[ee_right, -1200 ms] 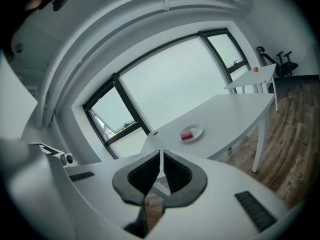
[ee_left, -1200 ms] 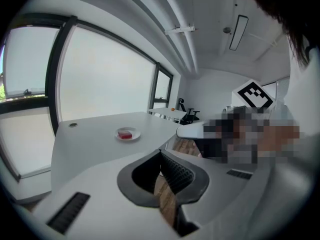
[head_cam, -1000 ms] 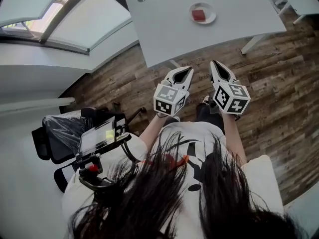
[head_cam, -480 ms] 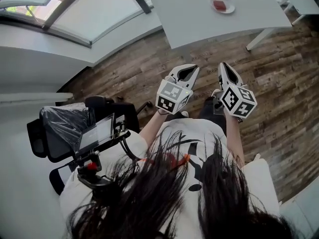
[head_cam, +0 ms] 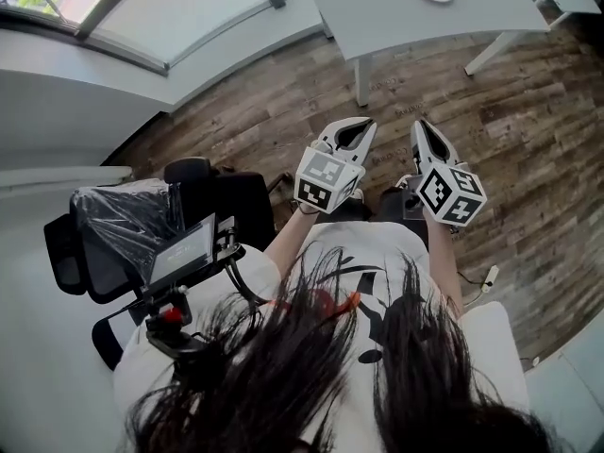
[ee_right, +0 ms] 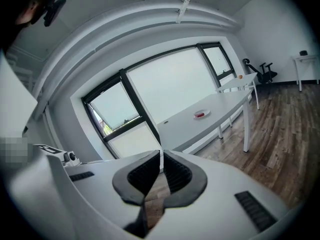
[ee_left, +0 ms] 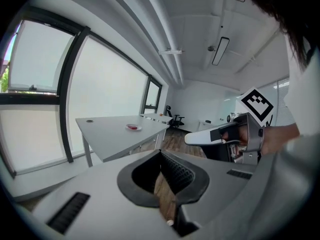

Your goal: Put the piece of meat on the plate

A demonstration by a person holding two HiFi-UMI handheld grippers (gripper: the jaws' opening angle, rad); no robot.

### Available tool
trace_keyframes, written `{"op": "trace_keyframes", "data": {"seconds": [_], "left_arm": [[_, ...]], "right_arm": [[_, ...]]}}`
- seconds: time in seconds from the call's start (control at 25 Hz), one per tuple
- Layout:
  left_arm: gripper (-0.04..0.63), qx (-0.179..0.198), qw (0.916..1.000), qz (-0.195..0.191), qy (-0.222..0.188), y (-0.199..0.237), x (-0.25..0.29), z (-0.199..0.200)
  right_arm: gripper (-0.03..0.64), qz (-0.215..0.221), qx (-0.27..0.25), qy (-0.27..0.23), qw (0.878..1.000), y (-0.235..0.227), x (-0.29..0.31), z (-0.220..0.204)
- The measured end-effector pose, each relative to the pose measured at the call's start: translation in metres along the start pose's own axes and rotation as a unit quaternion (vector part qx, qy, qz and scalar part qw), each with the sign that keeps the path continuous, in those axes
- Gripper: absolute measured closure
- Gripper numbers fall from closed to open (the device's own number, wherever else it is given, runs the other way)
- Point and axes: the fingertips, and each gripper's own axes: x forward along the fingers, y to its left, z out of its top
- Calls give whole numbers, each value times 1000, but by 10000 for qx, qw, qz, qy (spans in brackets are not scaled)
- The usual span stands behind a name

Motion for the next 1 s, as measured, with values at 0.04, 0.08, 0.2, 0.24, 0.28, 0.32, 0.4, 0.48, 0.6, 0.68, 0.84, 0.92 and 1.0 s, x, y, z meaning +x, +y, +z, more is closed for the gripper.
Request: {"op": "trace_keyframes", "data": {"seconds": [0.04, 0.08, 0.2, 0.24, 0.28, 0.32, 0.4, 0.48, 0.6, 0.68, 0.84, 0.92, 1.0], "left_arm": [[591, -35, 10000, -11, 1, -2, -3, -3], [591, -69, 10000, -20, 7, -3, -5, -6], [591, -185, 9998, -35, 7, -10, -10, -13], [591, -225, 9997, -37, -15, -15, -11, -14], [591, -257, 9997, -36, -43, -24, -12, -15], [591, -278, 9996, -33, -69, -38, -12, -15], [591, -294, 9995, -48, -138, -75, -12, -15], [591, -292, 9992, -134, -241, -107, -11, -11], [591, -272, 9987, -285, -319, -124, -10, -3], [591, -319, 9983, -343, -352, -125, -10, 1], [591, -322, 9981, -386, -370, -149, -13, -2], [591, -246, 9984, -359, -362, -186, -18, -10], [591, -177, 9986, -286, -401, -226, -25, -19]], "right_arm": [[591, -12, -37, 21, 10000, 2, -3, -3], [591, -27, -64, 47, 10000, 4, -6, -6], [591, -71, -73, 118, 9999, 5, -16, -16], [591, -81, -70, 122, 9999, 4, -23, -19], [591, -80, -65, 110, 9999, 1, -33, -22], [591, -70, -61, 80, 9999, -3, -46, -25], [591, -36, -71, -14, 10000, -17, -80, -29], [591, -36, -103, -83, 9999, -29, -107, -33], [591, -94, -110, -61, 9999, -31, -116, -38], [591, -114, -120, -17, 9999, -28, -116, -39], [591, -64, -174, 11, 9998, -31, -133, -42], [591, 8, -197, -39, 9998, -42, -163, -47], [591, 142, -246, -99, 9995, -52, -197, -55]]}}
